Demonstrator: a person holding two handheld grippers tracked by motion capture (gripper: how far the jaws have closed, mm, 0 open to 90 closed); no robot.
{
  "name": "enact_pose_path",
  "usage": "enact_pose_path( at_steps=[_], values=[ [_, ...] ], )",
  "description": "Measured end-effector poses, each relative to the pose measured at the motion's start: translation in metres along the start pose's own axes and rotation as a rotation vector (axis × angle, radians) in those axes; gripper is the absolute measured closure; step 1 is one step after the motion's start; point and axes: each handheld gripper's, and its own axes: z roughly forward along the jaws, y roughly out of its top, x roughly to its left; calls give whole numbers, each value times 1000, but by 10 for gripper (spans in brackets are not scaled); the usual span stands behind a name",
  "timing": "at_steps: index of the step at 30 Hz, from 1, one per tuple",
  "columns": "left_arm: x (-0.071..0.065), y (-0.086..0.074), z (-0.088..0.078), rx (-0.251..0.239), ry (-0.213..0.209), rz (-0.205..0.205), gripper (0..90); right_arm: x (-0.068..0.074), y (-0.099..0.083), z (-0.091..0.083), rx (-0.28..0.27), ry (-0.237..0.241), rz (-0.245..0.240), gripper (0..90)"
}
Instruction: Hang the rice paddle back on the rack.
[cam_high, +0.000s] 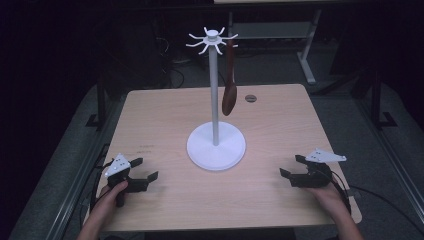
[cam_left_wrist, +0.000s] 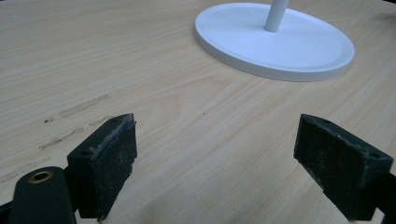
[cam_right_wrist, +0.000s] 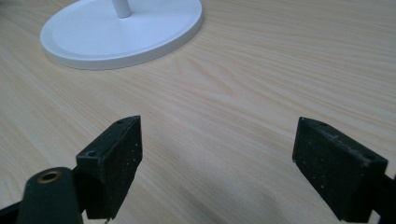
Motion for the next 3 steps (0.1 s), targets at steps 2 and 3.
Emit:
enact_pose_path(
  at_steps=[2, 3],
  values=[
    [0, 0, 0, 3, -1, -2, 129, -1, 0, 0, -2, 1, -3, 152],
    [0, 0, 0, 3, -1, -2, 129, -1, 0, 0, -2, 1, -3, 152]
  ],
)
